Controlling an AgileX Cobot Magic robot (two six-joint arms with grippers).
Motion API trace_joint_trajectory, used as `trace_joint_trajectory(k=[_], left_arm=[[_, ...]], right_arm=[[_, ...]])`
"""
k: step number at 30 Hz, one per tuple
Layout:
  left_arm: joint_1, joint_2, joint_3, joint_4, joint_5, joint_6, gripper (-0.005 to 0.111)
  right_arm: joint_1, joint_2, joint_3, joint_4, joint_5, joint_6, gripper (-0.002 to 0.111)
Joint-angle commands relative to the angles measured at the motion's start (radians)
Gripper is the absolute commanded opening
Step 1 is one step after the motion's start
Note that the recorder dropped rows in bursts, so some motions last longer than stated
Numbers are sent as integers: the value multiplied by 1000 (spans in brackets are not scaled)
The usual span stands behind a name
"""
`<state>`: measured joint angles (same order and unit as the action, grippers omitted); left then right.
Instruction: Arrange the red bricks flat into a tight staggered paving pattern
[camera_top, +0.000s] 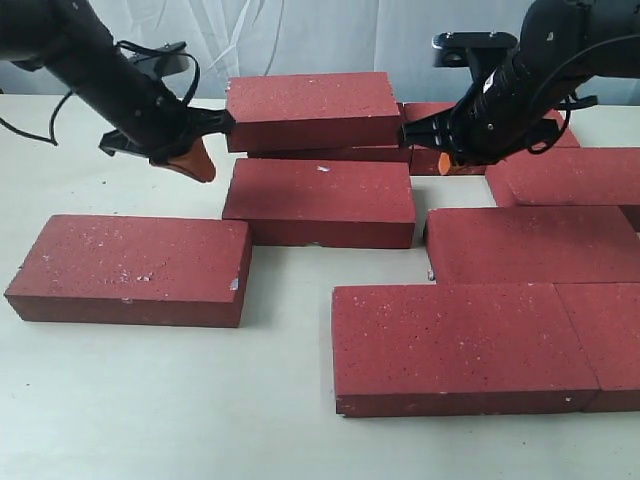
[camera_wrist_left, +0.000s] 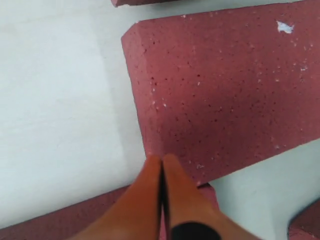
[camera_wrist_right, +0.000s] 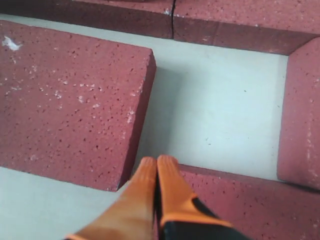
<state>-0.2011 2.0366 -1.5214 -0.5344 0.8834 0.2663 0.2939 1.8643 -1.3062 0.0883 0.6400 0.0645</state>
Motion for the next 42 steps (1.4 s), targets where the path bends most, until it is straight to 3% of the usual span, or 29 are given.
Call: trace_joint_trajectory(k=[1, 8, 15, 21, 30, 42], left_arm=[[3, -74, 4, 43, 31, -4, 0], [-1, -184, 87, 64, -9, -4, 0], [-1, -290, 264, 188, -145, -50, 0], [-1, -296, 348, 174, -297, -50, 0], [-1, -238, 367, 194, -399, -46, 0], [-1, -99, 367, 191, -398, -46, 0]], right_arm=[[-3, -31, -5, -8, 41, 0, -1], [6, -59, -5, 45, 72, 0, -1], [92, -65, -5, 45, 60, -5, -1], [166, -56, -5, 12, 31, -11, -1], [185, -55, -5, -12, -2, -11, -1], [185, -55, -5, -12, -2, -11, -1]])
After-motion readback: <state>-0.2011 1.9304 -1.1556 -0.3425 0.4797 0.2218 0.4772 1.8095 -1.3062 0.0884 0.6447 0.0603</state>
